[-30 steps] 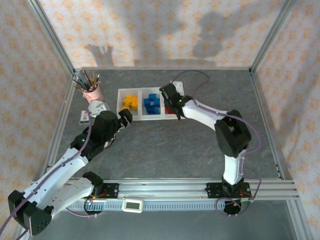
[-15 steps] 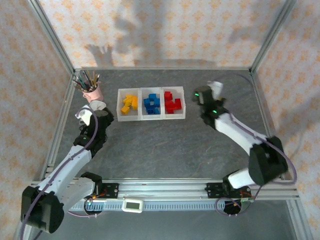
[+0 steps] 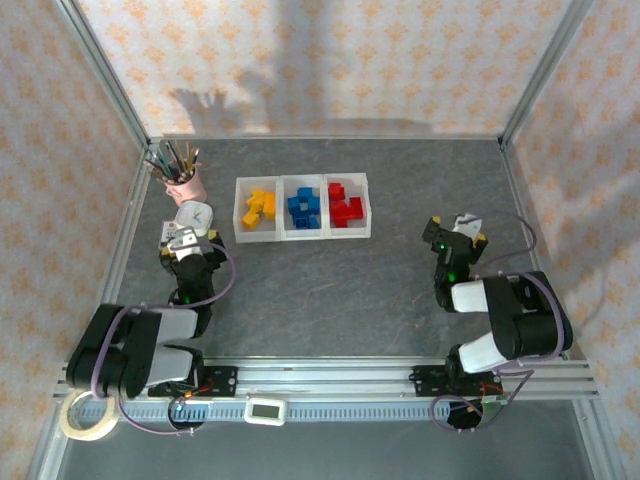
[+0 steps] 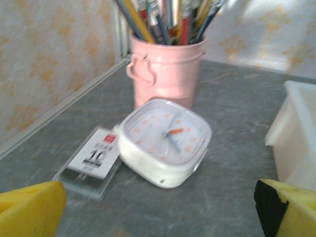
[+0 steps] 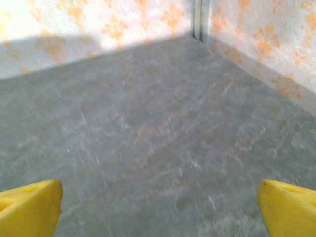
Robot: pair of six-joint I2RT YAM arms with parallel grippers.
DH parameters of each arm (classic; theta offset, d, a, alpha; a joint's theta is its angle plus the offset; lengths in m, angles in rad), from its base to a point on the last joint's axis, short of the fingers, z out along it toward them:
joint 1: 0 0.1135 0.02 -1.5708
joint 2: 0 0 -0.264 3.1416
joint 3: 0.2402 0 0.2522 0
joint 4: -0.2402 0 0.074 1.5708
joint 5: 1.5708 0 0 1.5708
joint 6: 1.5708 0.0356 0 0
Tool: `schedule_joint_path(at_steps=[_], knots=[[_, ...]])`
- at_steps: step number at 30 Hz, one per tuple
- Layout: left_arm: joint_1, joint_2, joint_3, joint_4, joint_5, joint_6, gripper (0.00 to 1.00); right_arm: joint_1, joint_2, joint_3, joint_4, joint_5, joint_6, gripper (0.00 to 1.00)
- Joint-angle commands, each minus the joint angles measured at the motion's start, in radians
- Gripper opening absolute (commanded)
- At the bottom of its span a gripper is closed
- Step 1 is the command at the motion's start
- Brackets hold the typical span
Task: Sort the legos into containers by color
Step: Reset both arms
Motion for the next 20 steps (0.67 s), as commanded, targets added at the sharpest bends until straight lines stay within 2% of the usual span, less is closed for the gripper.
schedule_joint_path(at_steps=[1, 3, 4, 5, 6, 8, 9, 11, 12, 20], knots=[[0.019, 0.080, 0.000, 0.339, 0.083, 0.091, 1.00, -0.025, 0.041, -0.074, 0.296, -0.142, -0.043, 1.00], [0.025, 0.147, -0.014, 0.405, 0.104, 0.088, 1.00, -0.034, 0.031, -0.031, 0.187, -0.132, -0.018, 1.00], [0.025, 0.200, -0.017, 0.469, 0.122, 0.101, 1.00, -0.035, 0.036, -0.052, 0.242, -0.129, -0.023, 1.00], [0.024, 0.245, -0.008, 0.523, 0.119, 0.114, 1.00, -0.034, 0.028, -0.049, 0.224, -0.127, -0.023, 1.00], [0.024, 0.238, 0.007, 0.501, 0.103, 0.104, 1.00, -0.035, 0.029, -0.043, 0.216, -0.131, -0.020, 1.00], [0.030, 0.184, 0.069, 0.271, 0.045, 0.050, 1.00, -0.035, 0.027, -0.044, 0.216, -0.131, -0.022, 1.00], [0.031, 0.205, 0.088, 0.263, 0.006, 0.048, 1.00, -0.035, 0.032, -0.045, 0.219, -0.133, -0.025, 1.00], [0.038, 0.219, 0.073, 0.338, 0.007, 0.049, 1.00, -0.035, 0.030, -0.042, 0.213, -0.135, -0.023, 1.00], [0.037, 0.207, 0.082, 0.283, 0.010, 0.042, 1.00, -0.035, 0.033, -0.044, 0.221, -0.136, -0.026, 1.00], [0.037, 0.214, 0.077, 0.304, 0.018, 0.051, 1.00, -0.042, 0.031, -0.039, 0.210, -0.180, -0.034, 1.00]])
